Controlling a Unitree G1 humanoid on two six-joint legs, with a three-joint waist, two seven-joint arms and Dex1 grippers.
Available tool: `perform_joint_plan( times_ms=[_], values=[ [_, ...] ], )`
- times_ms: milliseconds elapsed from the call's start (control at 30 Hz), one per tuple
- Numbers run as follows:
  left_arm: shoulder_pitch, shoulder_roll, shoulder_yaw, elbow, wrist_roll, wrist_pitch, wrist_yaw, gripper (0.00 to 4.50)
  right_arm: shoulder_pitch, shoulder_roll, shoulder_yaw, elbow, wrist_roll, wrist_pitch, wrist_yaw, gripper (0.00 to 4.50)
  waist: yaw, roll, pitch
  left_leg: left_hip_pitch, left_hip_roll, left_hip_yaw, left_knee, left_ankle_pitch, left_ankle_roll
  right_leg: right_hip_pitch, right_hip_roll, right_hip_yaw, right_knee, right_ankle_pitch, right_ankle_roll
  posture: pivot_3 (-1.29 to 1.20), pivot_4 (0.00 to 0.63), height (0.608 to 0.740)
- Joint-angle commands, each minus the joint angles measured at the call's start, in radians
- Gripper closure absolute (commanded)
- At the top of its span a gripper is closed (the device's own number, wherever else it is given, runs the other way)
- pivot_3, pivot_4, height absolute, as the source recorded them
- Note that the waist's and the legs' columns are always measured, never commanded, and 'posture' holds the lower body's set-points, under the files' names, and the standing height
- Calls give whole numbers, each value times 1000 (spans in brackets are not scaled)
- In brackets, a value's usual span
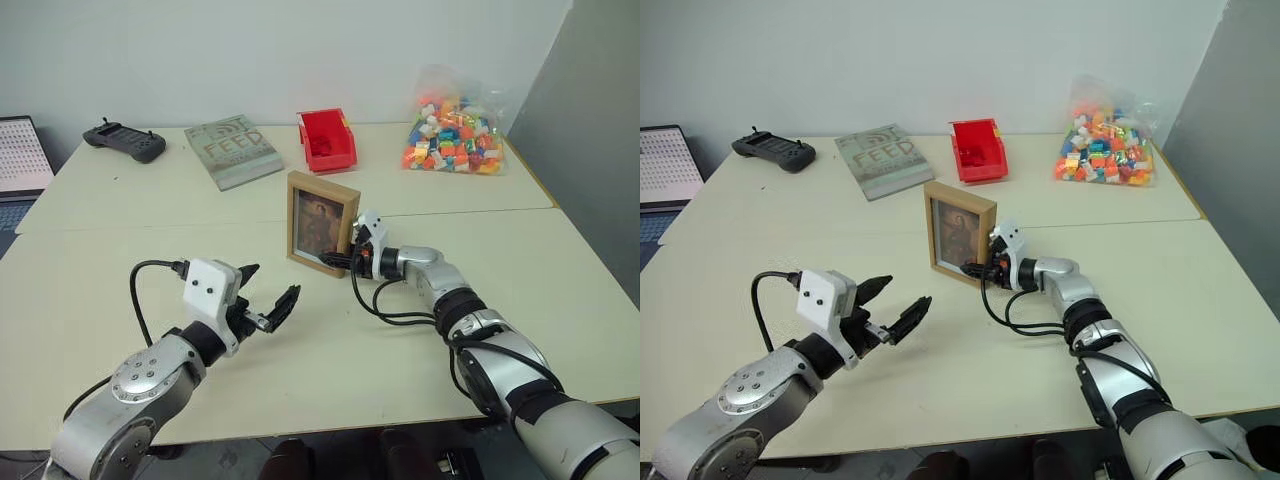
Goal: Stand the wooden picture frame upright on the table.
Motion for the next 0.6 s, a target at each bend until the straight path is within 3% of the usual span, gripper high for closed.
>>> perform_joint_plan(
  times_ms=[33, 167, 267, 400, 600],
  values=[
    [-15, -21, 18, 1, 32, -22, -34, 0, 24, -13, -23, -35, -28, -14, 16, 1758, 1, 0, 0, 0, 0, 0, 0, 0, 1, 0, 0, 0, 0, 0, 0, 0, 150, 740],
    [-50, -32, 37, 47, 39, -11, -69, 0, 80, -64, -27, -118, -51, 14, 14, 725, 2, 0, 0, 0, 0, 0, 0, -1, 1, 0, 0, 0, 0, 0, 0, 0, 150, 740],
    [-97, -3, 58, 125, 45, 4, -125, 0, 185, -178, 2, -303, -103, 86, 13, 109, 7, 0, 0, 0, 0, -1, 1, -1, 1, 1, 0, -1, 0, 0, 0, 0, 150, 740],
    [-153, 48, 126, 228, 10, 56, -198, 0, 318, -328, -33, -651, -113, 201, -12, 27, 18, 0, 0, 0, -1, -2, 1, -1, 1, 3, -1, -3, -1, 0, 0, 0, 150, 740],
    [-285, 190, 217, 399, -66, 146, -397, 0, 333, -423, -173, -1117, 155, 639, 2, 27, 3, 1, 1, 1, 1, -4, 0, -1, 1, 2, 1, -4, 0, 0, 0, 0, 150, 740]
  ],
)
